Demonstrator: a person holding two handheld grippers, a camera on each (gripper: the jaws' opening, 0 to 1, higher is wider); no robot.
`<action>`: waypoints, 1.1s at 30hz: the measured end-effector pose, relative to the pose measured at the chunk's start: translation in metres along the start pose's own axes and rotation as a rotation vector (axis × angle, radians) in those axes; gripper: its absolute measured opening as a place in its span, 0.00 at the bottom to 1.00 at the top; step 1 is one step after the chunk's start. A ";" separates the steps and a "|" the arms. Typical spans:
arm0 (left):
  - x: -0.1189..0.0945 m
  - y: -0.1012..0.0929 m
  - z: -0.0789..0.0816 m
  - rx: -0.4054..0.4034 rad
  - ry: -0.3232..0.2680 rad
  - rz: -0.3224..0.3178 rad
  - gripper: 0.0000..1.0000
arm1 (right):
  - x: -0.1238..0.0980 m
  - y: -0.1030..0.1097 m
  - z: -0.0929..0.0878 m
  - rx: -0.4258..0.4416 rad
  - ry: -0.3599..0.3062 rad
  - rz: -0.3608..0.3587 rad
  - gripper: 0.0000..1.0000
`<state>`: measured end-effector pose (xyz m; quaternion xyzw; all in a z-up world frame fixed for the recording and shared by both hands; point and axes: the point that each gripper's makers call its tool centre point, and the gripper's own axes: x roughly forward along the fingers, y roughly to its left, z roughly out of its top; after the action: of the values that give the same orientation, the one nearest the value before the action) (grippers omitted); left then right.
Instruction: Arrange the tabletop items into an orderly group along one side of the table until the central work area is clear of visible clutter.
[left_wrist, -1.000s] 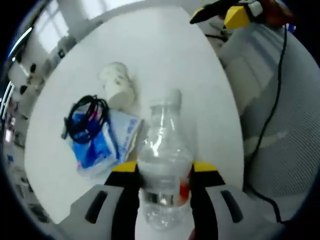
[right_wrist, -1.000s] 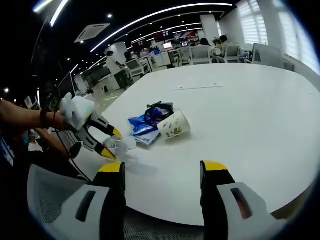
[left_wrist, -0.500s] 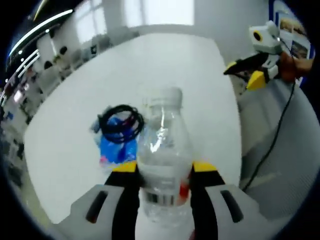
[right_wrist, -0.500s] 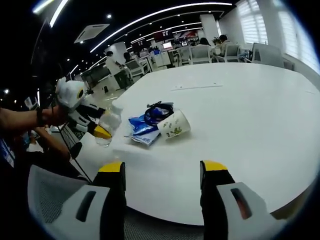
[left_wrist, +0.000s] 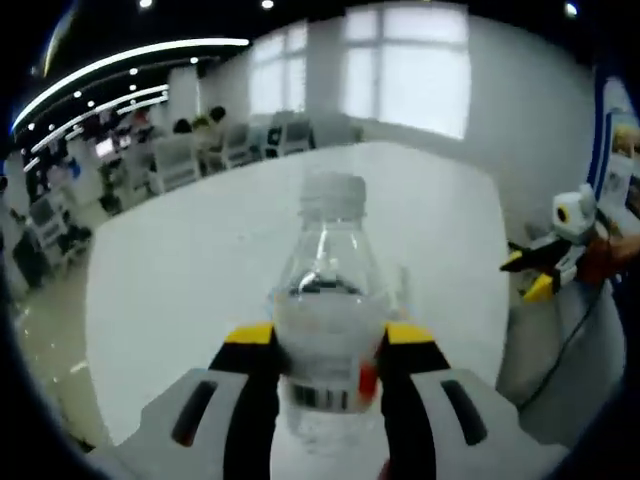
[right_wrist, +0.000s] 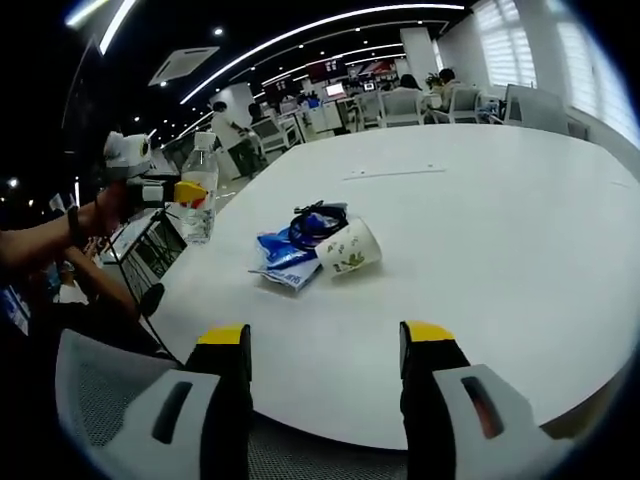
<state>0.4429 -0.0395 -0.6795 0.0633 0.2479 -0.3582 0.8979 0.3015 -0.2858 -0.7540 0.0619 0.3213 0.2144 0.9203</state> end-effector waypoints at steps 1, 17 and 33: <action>-0.002 0.006 0.001 -0.019 -0.003 0.013 0.34 | 0.000 0.000 0.000 -0.001 0.001 0.001 0.60; 0.000 0.066 0.019 -0.105 -0.115 0.150 0.35 | 0.003 0.003 -0.004 -0.001 0.013 0.017 0.60; 0.041 0.144 -0.001 -0.254 -0.237 0.377 0.35 | 0.012 0.015 -0.026 -0.064 0.122 0.045 0.60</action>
<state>0.5649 0.0415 -0.7099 -0.0474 0.1677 -0.1552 0.9724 0.2887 -0.2675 -0.7773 0.0266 0.3682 0.2484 0.8956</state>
